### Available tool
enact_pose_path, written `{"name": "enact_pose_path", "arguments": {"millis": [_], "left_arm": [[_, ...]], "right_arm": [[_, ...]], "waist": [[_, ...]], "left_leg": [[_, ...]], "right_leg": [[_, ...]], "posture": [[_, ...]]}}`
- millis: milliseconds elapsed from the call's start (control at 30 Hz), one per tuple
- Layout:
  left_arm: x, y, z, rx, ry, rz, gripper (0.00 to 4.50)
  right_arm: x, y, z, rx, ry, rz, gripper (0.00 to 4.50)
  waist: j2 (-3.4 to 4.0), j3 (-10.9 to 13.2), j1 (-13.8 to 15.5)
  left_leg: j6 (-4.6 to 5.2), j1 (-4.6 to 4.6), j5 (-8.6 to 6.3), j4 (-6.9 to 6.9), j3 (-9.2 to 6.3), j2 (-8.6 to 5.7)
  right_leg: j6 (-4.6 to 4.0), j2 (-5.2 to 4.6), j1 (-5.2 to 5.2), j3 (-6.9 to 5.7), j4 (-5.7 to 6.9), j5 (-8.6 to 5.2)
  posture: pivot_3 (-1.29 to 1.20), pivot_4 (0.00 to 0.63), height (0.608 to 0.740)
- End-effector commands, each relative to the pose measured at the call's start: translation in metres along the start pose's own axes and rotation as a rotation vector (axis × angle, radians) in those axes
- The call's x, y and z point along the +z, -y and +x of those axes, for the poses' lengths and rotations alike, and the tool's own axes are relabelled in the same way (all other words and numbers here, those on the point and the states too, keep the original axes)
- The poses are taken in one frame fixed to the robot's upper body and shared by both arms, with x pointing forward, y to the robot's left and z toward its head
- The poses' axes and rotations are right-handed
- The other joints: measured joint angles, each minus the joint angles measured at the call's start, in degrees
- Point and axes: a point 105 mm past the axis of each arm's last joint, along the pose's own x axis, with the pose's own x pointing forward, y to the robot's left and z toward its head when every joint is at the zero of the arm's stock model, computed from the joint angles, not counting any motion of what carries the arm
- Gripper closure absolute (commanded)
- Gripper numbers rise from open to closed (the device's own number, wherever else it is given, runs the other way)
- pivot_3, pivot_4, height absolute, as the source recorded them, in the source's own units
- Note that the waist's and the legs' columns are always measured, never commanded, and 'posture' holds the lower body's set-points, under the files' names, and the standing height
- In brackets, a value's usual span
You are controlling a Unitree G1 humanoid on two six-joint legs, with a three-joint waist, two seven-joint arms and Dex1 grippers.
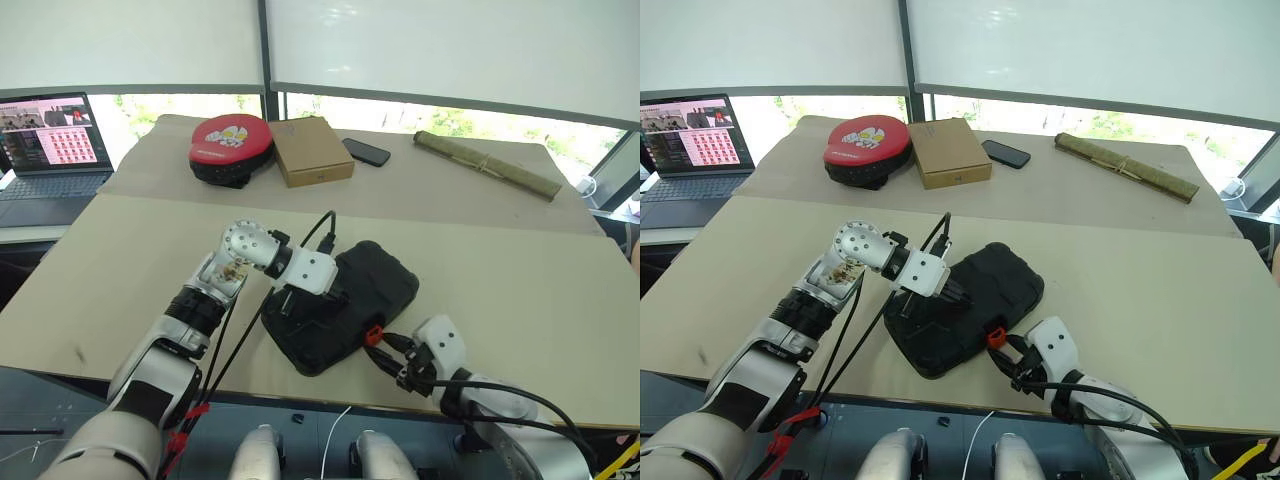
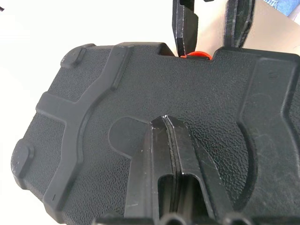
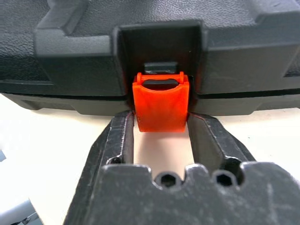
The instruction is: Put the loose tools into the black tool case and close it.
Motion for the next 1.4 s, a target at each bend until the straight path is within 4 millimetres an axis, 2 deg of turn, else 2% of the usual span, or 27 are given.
{"name": "enact_pose_path", "arguments": {"millis": [33,367,400,500,667,800,833,933,1233,1333,1400], "left_arm": [[-0.024,0.025,0.009,-0.094,-0.073,-0.094,4.5],[-0.024,0.024,0.012,-0.095,-0.067,-0.089,4.5],[-0.023,0.024,0.013,-0.096,-0.066,-0.088,4.5],[-0.023,0.024,0.013,-0.098,-0.064,-0.087,4.5],[-0.023,0.024,0.013,-0.099,-0.064,-0.086,4.5],[-0.024,0.023,0.012,-0.097,-0.07,-0.088,4.5],[-0.024,0.023,0.011,-0.096,-0.071,-0.088,4.5],[-0.025,0.023,0.011,-0.096,-0.073,-0.088,4.5],[-0.024,0.018,0.01,-0.09,-0.077,-0.078,4.5],[-0.024,0.017,0.01,-0.088,-0.078,-0.077,4.5],[-0.024,0.017,0.009,-0.087,-0.079,-0.077,4.5]], "right_arm": [[0.01,-0.002,-0.001,0.011,0.045,-0.03,2.47],[0.015,-0.004,-0.01,-0.002,0.07,-0.057,2.47],[0.015,-0.004,-0.01,-0.006,0.068,-0.058,3.01],[0.012,-0.003,-0.01,-0.015,0.056,-0.063,3.81],[0.009,0.0,-0.007,-0.033,0.05,-0.052,3.81],[0.01,0.0,-0.011,-0.029,0.046,-0.047,2.78],[0.011,0.001,-0.011,-0.031,0.048,-0.049,2.32],[0.013,0.002,-0.01,-0.039,0.062,-0.043,1.38],[0.015,0.006,0.007,-0.038,0.083,-0.038,1.38],[0.015,0.005,0.007,-0.032,0.084,-0.041,2.1],[0.016,0.005,0.006,-0.032,0.086,-0.046,2.82]], "waist": [[0.0,0.0,-0.01],[0.0,0.0,-0.01],[0.0,0.0,-0.01],[0.0,0.0,-0.02],[-0.01,0.0,0.0],[-0.01,0.0,0.0],[-0.01,0.01,0.0],[-0.01,0.01,-0.01],[-0.07,0.05,-0.1],[-0.07,0.05,-0.22],[-0.07,0.05,-0.32]], "left_leg": [[0.0,0.0,0.0,-0.01,0.0,0.0],[0.0,0.0,0.0,-0.02,-0.01,0.01],[0.0,0.0,0.0,-0.02,-0.01,0.01],[-0.01,0.0,0.0,-0.03,-0.02,0.01],[-0.01,-0.01,0.0,-0.03,-0.03,0.01],[-0.01,-0.02,0.0,-0.04,-0.03,0.01],[-0.01,-0.02,0.0,-0.04,-0.03,0.01],[-0.01,-0.02,0.0,-0.04,-0.03,0.02],[-0.01,-0.05,0.0,-0.06,-0.03,0.04],[-0.01,-0.05,0.0,-0.08,-0.02,0.05],[-0.01,-0.06,0.0,-0.11,-0.02,0.05]], "right_leg": [[0.0,0.0,0.0,0.0,0.0,0.0],[0.02,0.0,0.0,0.0,-0.04,-0.02],[0.03,0.0,0.0,0.0,-0.04,-0.02],[0.03,-0.01,0.0,0.0,-0.06,-0.03],[0.03,-0.02,0.0,0.0,-0.1,-0.03],[0.03,-0.02,-0.01,0.0,-0.12,-0.03],[0.03,-0.02,0.0,0.0,-0.12,-0.03],[0.03,-0.02,-0.01,0.0,-0.12,-0.03],[0.03,-0.02,-0.09,0.0,-0.13,-0.03],[0.02,-0.02,-0.1,0.0,-0.13,-0.03],[0.02,-0.02,-0.12,0.01,-0.13,-0.02]], "posture": [[0.0,0.15,0.74],[0.0,0.15,0.74],[0.0,0.15,0.74],[0.0,0.15,0.74],[0.0,0.15,0.74],[0.0,0.15,0.74],[0.0,0.15,0.74],[0.0,0.15,0.74],[0.0,0.15,0.74],[0.0,0.15,0.74],[0.0,0.15,0.74]]}}
